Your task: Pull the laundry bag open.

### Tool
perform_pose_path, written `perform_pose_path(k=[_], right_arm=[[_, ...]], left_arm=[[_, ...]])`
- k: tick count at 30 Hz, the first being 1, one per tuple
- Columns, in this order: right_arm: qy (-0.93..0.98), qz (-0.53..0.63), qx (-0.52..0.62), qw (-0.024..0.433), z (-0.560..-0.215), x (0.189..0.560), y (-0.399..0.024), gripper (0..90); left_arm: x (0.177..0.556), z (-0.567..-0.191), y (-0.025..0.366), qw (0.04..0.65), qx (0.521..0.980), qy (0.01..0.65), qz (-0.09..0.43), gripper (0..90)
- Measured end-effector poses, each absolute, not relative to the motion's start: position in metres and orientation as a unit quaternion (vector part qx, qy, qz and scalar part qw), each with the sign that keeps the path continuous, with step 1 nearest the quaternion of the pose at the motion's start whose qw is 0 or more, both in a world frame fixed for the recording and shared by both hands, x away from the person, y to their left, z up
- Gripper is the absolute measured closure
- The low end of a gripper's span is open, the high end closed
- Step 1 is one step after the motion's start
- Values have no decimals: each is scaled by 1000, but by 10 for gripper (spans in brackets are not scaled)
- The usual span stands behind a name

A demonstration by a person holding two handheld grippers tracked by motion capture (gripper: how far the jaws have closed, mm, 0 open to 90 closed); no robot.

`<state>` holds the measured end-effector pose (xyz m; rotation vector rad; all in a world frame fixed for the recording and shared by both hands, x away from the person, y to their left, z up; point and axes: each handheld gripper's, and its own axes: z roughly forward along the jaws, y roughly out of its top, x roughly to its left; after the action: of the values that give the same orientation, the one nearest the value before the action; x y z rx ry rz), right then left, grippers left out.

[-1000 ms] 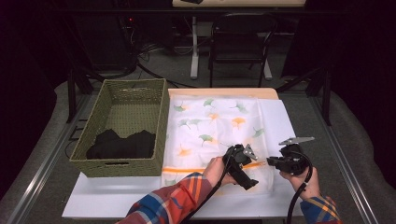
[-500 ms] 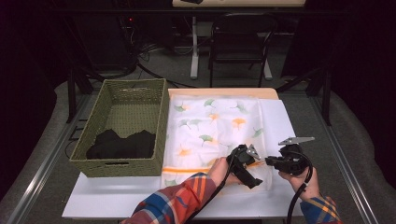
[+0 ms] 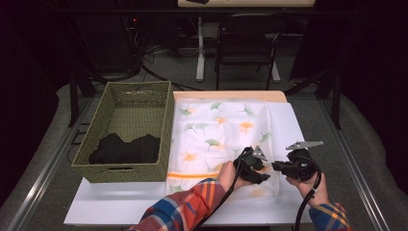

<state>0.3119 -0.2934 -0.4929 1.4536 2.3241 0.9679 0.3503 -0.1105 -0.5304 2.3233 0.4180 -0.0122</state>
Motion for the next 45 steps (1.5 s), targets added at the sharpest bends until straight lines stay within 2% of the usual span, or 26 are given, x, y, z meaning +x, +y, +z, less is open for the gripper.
perform_pose_path(k=[6,17,25,29,30,35,40,45], right_arm=[[793,335,495,118,-494,312,-292,856],[793,334,496,118,-493,311,-290,857],[793,335,495,118,-493,311,-290,857],[792,337,496,118,-493,311,-291,858],[791,338,496,117,-493,312,-291,857],[790,340,497,115,-493,312,-291,858],[791,339,495,117,-493,312,-291,858],[791,338,496,117,-493,311,-291,857]], left_arm=[[351,-534,-113,383,907,175,-12,730],[351,-539,-112,404,891,205,-27,878],[351,-539,-110,411,886,210,-33,891],[351,-539,-111,416,885,207,-37,764],[351,-539,-111,416,885,207,-36,764],[350,-541,-112,421,881,215,-32,793],[350,-542,-112,425,877,220,-29,888],[350,-541,-110,425,876,224,-36,894]])
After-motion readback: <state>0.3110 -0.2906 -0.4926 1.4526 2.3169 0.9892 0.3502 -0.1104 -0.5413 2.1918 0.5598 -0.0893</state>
